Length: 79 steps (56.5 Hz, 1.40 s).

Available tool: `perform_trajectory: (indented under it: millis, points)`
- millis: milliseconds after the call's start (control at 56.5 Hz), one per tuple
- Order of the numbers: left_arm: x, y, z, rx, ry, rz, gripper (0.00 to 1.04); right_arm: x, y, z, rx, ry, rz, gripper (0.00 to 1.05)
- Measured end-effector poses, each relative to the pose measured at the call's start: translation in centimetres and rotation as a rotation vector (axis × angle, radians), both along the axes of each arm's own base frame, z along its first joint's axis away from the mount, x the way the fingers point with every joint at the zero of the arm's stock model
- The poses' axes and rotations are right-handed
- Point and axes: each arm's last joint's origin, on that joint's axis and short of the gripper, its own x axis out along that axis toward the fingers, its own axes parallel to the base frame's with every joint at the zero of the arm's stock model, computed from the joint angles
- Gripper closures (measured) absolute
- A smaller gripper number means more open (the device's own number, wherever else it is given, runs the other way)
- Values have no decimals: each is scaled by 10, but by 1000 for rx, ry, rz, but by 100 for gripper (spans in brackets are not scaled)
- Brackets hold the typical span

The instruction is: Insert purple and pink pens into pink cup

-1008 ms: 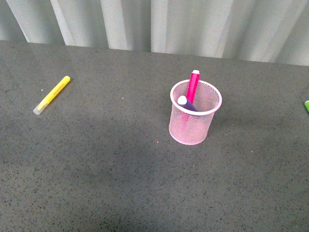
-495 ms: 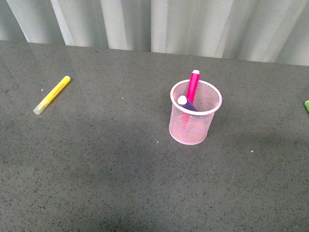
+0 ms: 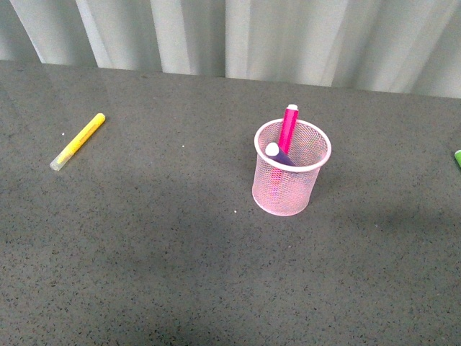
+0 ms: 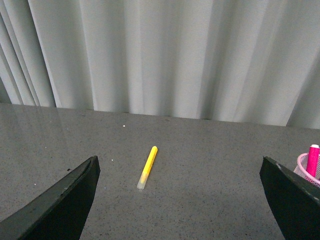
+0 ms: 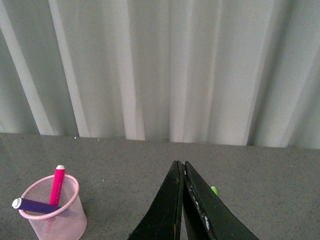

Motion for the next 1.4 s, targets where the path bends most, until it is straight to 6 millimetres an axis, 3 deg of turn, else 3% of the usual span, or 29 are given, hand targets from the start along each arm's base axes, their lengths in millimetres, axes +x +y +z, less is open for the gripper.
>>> perform_trajectory:
  millis: [655,1150,1398]
  points:
    - [0,0,0,0,0,0,7,-19,0,-3,0,5,0,101]
    - [0,0,0,0,0,0,7,-20,0,-3,0,6,0,101]
    - [0,0,0,0,0,0,7,-20,0,-3,0,6,0,61]
